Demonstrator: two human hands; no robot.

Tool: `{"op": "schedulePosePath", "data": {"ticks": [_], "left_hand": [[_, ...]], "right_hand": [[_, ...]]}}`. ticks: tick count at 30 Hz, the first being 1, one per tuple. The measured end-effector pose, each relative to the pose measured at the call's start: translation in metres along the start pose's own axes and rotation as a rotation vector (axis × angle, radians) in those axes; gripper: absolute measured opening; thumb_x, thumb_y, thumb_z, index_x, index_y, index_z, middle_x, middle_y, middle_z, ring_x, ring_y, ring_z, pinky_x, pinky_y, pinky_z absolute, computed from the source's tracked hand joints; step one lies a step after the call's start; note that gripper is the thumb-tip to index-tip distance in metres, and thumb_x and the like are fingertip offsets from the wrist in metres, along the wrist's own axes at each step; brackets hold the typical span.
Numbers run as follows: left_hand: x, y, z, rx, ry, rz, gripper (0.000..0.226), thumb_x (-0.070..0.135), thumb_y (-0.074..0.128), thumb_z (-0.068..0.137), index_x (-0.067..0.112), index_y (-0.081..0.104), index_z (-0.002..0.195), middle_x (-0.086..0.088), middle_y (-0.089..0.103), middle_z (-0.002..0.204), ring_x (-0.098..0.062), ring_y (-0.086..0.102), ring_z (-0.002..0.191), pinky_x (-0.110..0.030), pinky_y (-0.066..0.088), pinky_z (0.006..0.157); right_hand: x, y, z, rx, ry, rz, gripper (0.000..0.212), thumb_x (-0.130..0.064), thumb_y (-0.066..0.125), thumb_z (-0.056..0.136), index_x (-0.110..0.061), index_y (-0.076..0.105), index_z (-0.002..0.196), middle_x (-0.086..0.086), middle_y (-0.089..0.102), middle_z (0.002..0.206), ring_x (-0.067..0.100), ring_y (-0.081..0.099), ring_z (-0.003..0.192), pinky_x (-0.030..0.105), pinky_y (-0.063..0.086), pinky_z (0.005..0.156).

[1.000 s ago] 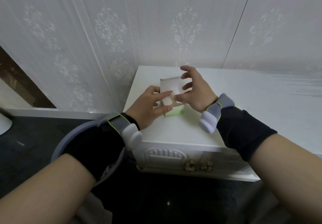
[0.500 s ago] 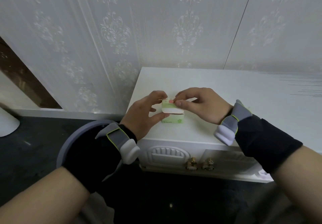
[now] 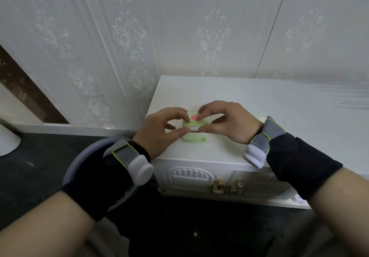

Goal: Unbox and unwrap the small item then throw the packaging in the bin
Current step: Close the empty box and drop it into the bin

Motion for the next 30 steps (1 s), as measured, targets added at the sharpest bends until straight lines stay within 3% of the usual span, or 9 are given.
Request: {"op": "schedulePosePath", "data": {"ticks": [3, 6, 10, 13, 16, 20, 23, 27, 30], "left_hand": [[-0.004, 0.001, -0.001, -0.046, -0.01, -0.005, 0.015, 0.021, 0.075, 0.076, 0.02, 0.069, 0.09, 0.005, 0.063, 0.118, -0.012, 0.062, 0.106, -0.034, 0.057, 0.08], [-0.012, 0.003, -0.001, -0.086, -0.06, -0.027, 0.017, 0.02, 0.078, 0.073, 0.02, 0.072, 0.089, 0.006, 0.059, 0.123, -0.01, 0.062, 0.107, -0.033, 0.057, 0.082], [-0.022, 0.0, -0.003, -0.055, -0.178, -0.152, 0.022, 0.013, 0.08, 0.069, 0.024, 0.072, 0.086, 0.002, 0.063, 0.122, -0.011, 0.067, 0.102, -0.038, 0.057, 0.085], [-0.024, -0.01, -0.001, -0.055, -0.239, -0.205, 0.022, 0.008, 0.079, 0.07, 0.017, 0.07, 0.088, -0.003, 0.064, 0.12, -0.017, 0.068, 0.1, -0.035, 0.055, 0.089], [-0.03, -0.04, -0.002, -0.018, -0.295, -0.3, 0.023, 0.006, 0.076, 0.071, 0.014, 0.068, 0.092, -0.006, 0.066, 0.117, -0.021, 0.067, 0.099, -0.03, 0.056, 0.085], [-0.039, -0.094, -0.022, 0.032, -0.334, -0.288, 0.024, 0.002, 0.073, 0.074, 0.01, 0.067, 0.095, -0.006, 0.07, 0.101, -0.009, 0.069, 0.09, -0.02, 0.056, 0.077], [-0.062, -0.138, -0.051, 0.097, -0.396, -0.311, 0.024, 0.001, 0.071, 0.075, 0.012, 0.066, 0.096, -0.002, 0.071, 0.1, -0.005, 0.069, 0.087, -0.023, 0.057, 0.079], [-0.111, -0.184, -0.097, 0.204, -0.496, -0.309, 0.026, 0.001, 0.07, 0.076, 0.011, 0.065, 0.1, 0.0, 0.071, 0.093, -0.002, 0.07, 0.081, -0.016, 0.054, 0.07], [-0.161, -0.199, -0.133, 0.223, -0.587, -0.283, 0.026, -0.001, 0.069, 0.077, 0.014, 0.065, 0.098, -0.004, 0.069, 0.093, 0.0, 0.068, 0.081, -0.015, 0.054, 0.07]], "right_hand": [[0.0, 0.002, -0.001, -0.024, 0.004, -0.015, 0.023, -0.024, 0.076, 0.075, -0.023, 0.074, 0.099, -0.006, 0.061, 0.12, 0.002, 0.062, 0.097, 0.015, 0.051, 0.085], [0.002, 0.004, -0.002, -0.058, 0.027, -0.045, 0.025, -0.024, 0.074, 0.077, -0.025, 0.074, 0.103, -0.008, 0.059, 0.124, 0.005, 0.06, 0.104, 0.021, 0.049, 0.094], [0.006, 0.009, 0.0, -0.103, 0.105, 0.025, 0.031, -0.021, 0.076, 0.074, -0.029, 0.072, 0.104, -0.007, 0.062, 0.121, 0.011, 0.059, 0.109, 0.015, 0.042, 0.098], [0.007, 0.015, 0.006, -0.042, 0.221, 0.315, 0.027, -0.012, 0.074, 0.076, -0.024, 0.072, 0.1, 0.02, 0.068, 0.115, 0.02, 0.064, 0.099, 0.037, 0.051, 0.098], [-0.001, 0.035, 0.016, -0.014, 0.323, 0.654, 0.028, 0.001, 0.067, 0.079, -0.015, 0.069, 0.103, 0.02, 0.063, 0.121, 0.024, 0.064, 0.105, 0.033, 0.055, 0.093], [-0.036, 0.075, 0.041, -0.011, 0.321, 0.834, 0.033, 0.008, 0.06, 0.081, -0.006, 0.064, 0.111, 0.017, 0.063, 0.115, 0.025, 0.063, 0.104, 0.028, 0.055, 0.089], [-0.067, 0.117, 0.065, -0.036, 0.327, 0.873, 0.033, 0.01, 0.057, 0.083, -0.003, 0.061, 0.114, 0.018, 0.061, 0.117, 0.026, 0.064, 0.1, 0.027, 0.057, 0.085], [-0.092, 0.191, 0.097, -0.15, 0.357, 0.713, 0.026, -0.003, 0.065, 0.079, -0.012, 0.065, 0.103, 0.017, 0.063, 0.123, 0.029, 0.062, 0.113, 0.042, 0.048, 0.102], [-0.092, 0.26, 0.117, -0.265, 0.441, 0.587, 0.041, -0.006, 0.064, 0.08, -0.006, 0.059, 0.121, 0.021, 0.061, 0.126, 0.034, 0.061, 0.114, 0.045, 0.048, 0.101]]}}
Point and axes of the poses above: each hand's wrist, its own z-axis towards the middle knuckle, its own y-axis out of the palm, x = y × z, the point moved 8 cm from there along z, towards the middle knuckle
